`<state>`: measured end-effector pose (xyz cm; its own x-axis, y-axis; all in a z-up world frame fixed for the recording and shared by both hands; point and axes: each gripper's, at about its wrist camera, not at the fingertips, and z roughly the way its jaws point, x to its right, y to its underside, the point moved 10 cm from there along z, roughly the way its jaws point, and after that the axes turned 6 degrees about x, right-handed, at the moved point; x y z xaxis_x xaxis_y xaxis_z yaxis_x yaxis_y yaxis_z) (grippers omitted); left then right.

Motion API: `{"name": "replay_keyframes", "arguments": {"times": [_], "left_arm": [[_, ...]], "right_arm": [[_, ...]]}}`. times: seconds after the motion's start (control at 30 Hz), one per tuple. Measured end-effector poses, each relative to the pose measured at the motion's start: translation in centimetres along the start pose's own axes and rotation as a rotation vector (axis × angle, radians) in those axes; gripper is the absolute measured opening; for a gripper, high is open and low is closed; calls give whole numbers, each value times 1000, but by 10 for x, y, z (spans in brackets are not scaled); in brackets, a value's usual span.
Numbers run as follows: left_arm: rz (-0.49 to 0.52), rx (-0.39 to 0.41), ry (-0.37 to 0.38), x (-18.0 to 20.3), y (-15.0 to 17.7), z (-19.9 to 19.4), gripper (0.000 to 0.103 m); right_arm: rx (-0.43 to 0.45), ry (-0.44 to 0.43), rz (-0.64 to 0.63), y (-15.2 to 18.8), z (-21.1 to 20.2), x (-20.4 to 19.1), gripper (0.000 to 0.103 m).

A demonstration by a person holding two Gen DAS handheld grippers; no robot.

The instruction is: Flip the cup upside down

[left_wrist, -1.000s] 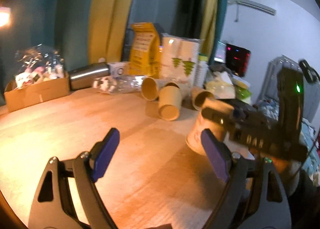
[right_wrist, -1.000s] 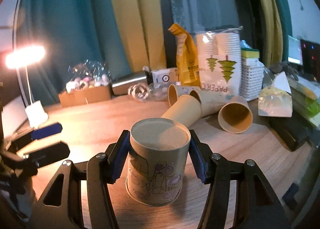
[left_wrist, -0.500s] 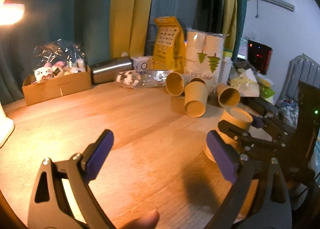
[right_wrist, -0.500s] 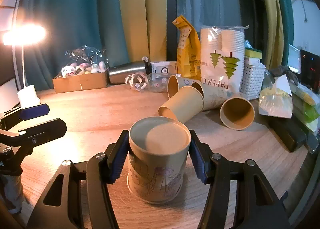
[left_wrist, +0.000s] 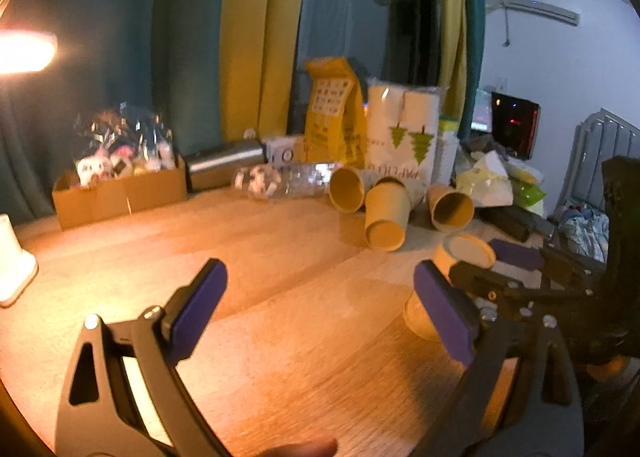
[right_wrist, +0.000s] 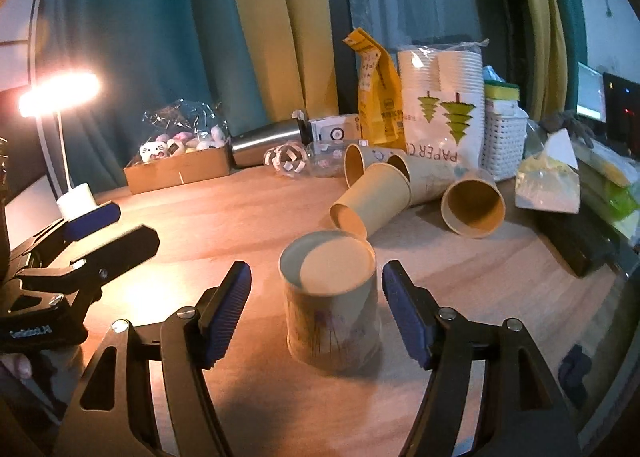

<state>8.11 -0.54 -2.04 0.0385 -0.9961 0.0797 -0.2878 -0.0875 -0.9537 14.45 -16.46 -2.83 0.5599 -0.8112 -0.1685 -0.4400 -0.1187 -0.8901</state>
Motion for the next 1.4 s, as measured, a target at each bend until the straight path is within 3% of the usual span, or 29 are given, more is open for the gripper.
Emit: {"name": "replay_keyframes", "arguments": {"times": [0.3, 1.4], "left_arm": [[32, 51, 11, 8, -8, -10, 96], [51, 40, 34, 17, -5, -11, 97]], "right_arm": [[-16, 37, 41, 13, -30, 10, 72], [-32, 33, 64, 19, -28, 14, 72]]}}
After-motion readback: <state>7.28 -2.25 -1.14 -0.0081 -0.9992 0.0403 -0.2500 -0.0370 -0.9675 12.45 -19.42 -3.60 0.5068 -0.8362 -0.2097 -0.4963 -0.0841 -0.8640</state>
